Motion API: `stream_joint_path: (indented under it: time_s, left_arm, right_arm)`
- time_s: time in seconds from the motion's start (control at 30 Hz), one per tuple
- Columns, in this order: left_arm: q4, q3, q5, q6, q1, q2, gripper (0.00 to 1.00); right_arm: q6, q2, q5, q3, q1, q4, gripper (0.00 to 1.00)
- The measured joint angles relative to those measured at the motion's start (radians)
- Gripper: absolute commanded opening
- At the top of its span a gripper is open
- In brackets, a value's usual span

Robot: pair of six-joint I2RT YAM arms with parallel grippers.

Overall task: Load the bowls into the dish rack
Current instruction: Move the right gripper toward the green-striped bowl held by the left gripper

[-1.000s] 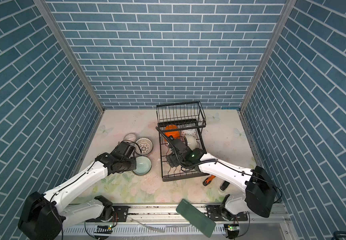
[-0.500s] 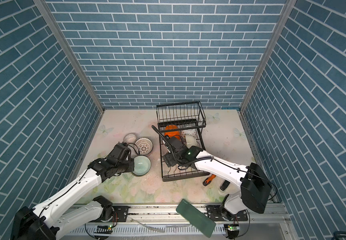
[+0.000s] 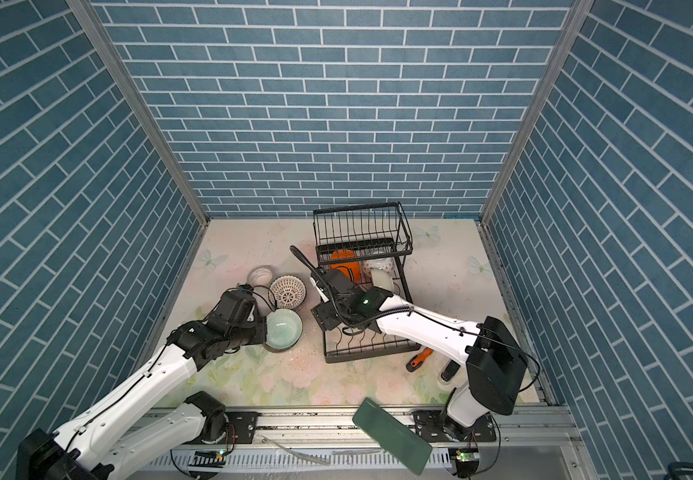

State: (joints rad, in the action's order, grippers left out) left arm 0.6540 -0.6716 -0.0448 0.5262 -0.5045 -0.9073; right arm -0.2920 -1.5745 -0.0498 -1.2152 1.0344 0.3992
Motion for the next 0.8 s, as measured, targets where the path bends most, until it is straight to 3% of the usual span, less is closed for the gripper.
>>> stream_joint_path:
  time_s: [0.3, 0.57, 0.8]
  left_arm:
    - [-0.002, 0.016, 0.005, 0.002, 0.000, 0.032, 0.00]
    - [-0.002, 0.016, 0.006, 0.006, 0.000, 0.032, 0.00]
    - [-0.002, 0.016, 0.005, 0.008, 0.000, 0.033, 0.00]
  right_arm:
    - [-0.032, -0.125, 0.061, -0.100, 0.048, -0.019, 0.64]
    - [-0.068, -0.211, 0.083, -0.161, 0.074, -0.026, 0.39]
    - [-0.079, -0.261, 0.092, -0.186, 0.081, -0.033, 0.31]
